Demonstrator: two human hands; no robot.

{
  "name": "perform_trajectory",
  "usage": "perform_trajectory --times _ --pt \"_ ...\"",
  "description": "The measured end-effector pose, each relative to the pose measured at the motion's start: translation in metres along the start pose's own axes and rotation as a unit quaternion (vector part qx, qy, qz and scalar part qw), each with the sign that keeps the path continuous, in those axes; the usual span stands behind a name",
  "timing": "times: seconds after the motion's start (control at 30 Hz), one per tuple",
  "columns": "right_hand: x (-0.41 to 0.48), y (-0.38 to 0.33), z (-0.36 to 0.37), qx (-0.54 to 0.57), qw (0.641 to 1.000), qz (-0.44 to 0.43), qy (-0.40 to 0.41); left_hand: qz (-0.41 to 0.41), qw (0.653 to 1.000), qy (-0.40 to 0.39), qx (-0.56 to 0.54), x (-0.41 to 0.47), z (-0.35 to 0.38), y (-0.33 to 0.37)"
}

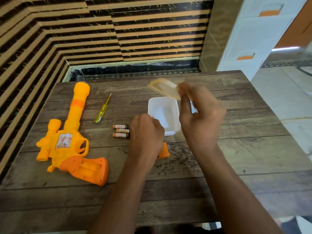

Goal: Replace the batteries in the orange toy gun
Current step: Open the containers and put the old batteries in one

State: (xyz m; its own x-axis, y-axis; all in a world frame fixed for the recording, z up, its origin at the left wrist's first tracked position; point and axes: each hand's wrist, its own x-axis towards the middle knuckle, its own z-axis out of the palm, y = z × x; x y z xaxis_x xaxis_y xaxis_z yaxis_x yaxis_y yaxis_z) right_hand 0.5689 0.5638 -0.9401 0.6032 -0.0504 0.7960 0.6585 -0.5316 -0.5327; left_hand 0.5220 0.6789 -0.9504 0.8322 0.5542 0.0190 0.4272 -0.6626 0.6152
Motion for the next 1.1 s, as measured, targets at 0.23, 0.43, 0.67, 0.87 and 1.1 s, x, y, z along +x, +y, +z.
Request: perform_trajectory --times 0.23,0.43,0.67,0.87,1.1 --pt "-0.005 -0.004 0.002 0.01 0.999 -0.005 -0.037 0.084 0.994 0.066 0.014 0.002 -0.016 -0.015" --pt "-0.014 -0.025 0.025 0.056 0.99 -0.044 -0.121 0.162 0.981 0.058 0.09 0.019 -0.053 -0.062" --pt "-0.016 -0.034 0.062 -0.014 0.981 -0.092 -0.17 0.185 0.965 -0.131 0.135 0.021 -0.058 -0.091" --pt "0.004 -0.035 0.097 -0.091 0.938 -0.124 -0.309 0.15 0.971 -0.096 0.156 0.026 -0.06 -0.09" --pt "0.023 -0.04 0.108 -0.168 0.846 -0.167 -0.477 0.112 0.978 -0.088 0.154 0.02 -0.062 -0.082"
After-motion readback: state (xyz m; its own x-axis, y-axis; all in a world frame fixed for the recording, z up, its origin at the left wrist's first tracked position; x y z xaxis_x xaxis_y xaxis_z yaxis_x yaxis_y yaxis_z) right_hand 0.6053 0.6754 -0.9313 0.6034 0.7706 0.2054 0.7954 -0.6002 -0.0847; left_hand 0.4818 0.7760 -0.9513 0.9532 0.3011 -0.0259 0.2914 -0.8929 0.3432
